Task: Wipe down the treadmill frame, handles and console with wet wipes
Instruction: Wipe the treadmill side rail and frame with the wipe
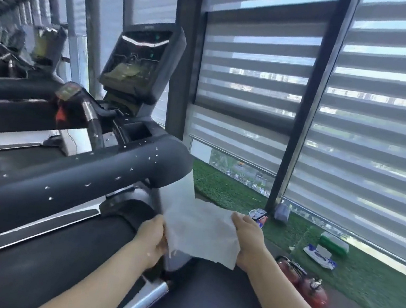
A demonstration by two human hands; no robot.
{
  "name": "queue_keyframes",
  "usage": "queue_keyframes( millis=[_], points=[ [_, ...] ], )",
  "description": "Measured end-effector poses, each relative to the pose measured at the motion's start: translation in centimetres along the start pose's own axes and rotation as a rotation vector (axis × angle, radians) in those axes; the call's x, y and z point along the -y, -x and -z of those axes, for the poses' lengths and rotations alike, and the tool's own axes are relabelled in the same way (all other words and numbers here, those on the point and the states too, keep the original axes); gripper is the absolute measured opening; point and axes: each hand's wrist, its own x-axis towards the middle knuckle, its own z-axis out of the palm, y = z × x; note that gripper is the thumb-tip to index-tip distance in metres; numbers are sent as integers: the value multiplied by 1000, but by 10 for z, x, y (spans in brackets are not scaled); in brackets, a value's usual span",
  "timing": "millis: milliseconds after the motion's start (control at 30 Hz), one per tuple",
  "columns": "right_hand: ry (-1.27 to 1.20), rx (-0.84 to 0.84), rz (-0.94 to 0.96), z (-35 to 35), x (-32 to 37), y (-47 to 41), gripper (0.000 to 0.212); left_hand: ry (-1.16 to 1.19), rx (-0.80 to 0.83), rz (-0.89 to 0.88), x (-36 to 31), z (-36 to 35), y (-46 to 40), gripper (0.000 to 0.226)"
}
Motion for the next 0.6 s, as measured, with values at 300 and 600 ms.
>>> queue_keyframes(
  millis=[300,600],
  points=[
    [342,40,-32,-111,-103,56,24,-224,197,-68,-56,175,26,29],
    [451,651,-23,-220,-162,142,53,-514,526,56,-75,268,58,20]
  ],
)
